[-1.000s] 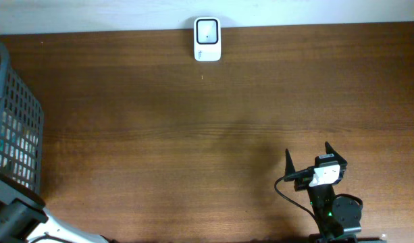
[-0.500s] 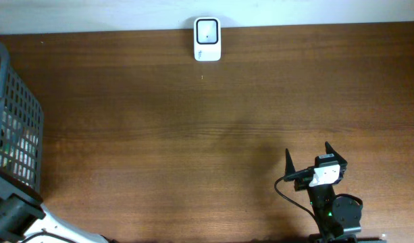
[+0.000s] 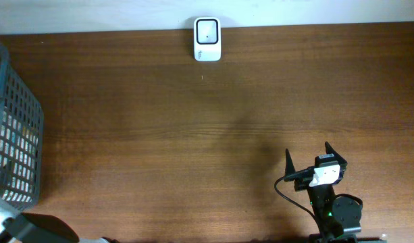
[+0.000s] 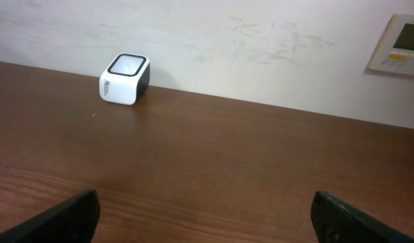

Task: Scan the item barcode
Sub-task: 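Lift the tissue pack out and place it on the table centre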

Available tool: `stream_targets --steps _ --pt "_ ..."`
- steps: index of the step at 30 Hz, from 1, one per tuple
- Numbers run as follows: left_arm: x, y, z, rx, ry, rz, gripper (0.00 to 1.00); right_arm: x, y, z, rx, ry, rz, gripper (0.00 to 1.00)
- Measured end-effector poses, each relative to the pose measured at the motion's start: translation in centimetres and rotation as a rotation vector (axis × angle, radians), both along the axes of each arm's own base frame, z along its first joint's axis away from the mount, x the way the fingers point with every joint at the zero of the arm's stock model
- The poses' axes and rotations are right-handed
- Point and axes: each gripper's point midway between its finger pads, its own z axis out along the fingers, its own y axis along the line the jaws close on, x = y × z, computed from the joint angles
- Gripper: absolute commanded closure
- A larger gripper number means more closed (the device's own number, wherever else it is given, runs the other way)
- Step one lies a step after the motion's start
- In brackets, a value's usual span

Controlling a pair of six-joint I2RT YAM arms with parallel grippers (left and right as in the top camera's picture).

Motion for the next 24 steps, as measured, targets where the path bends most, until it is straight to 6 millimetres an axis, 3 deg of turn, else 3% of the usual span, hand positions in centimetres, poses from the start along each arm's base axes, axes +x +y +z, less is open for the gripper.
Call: stream_targets --steps 1,7,16,20,24 --pt "0.5 -1.0 0.4 0.000 -0.010 -0.021 1.00 0.0 0.0 0.0 0.000 0.000 0.000 0.02" --pt "5.2 -10.9 2.4 0.002 -0.046 -0.264 1.00 0.0 0.0 0.0 0.001 0.000 0.000 0.01" --pt "7.9 -27.3 0.9 -0.057 0.035 -0.625 1.00 0.0 0.0 0.0 0.002 0.000 0.000 0.01" --pt "9.1 -35.4 -2.5 -0.145 0.120 -0.766 1.00 0.0 0.0 0.0 0.000 0.000 0.000 0.01" --pt "10.2 -42.9 -9.5 -0.239 0.289 -0.867 1.00 0.0 0.0 0.0 0.001 0.000 0.000 0.01"
